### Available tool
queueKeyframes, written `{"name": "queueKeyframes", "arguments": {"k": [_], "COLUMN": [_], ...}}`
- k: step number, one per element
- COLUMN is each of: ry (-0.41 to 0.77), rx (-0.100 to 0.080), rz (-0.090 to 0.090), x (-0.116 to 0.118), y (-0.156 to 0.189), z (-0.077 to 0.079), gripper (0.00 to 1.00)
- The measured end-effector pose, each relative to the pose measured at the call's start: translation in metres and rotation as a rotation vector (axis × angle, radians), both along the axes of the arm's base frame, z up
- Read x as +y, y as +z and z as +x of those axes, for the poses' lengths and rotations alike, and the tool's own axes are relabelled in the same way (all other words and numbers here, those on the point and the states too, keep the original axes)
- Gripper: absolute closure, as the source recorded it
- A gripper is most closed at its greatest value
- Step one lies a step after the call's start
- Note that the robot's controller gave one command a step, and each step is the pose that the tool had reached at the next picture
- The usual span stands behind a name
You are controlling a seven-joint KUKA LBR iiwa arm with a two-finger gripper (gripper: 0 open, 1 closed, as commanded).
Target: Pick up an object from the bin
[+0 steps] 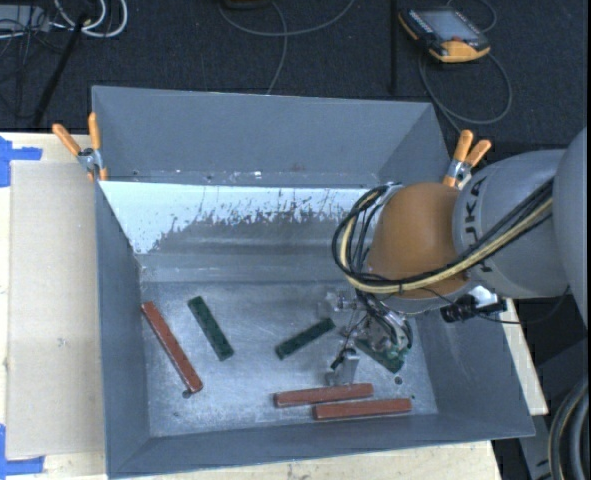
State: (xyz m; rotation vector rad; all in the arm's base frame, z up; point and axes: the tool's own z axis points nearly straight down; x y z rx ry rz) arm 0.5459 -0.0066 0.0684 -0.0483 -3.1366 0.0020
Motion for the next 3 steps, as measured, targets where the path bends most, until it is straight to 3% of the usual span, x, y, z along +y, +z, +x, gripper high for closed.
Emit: {"name": "queueKeyframes", "arguments": {"k": [1, 2, 3], "ry": [0.048, 0.044, 0.038], "rx": [-0.009, -0.005, -0.014], "rz": [0.002, 0.002, 0.002], "x": [0.014, 0.013, 0.018], "y": [0.001, 0.001, 0.157], "z": [0.037, 0.036, 0.025], "gripper": [0.0, 1.0, 1.0]}}
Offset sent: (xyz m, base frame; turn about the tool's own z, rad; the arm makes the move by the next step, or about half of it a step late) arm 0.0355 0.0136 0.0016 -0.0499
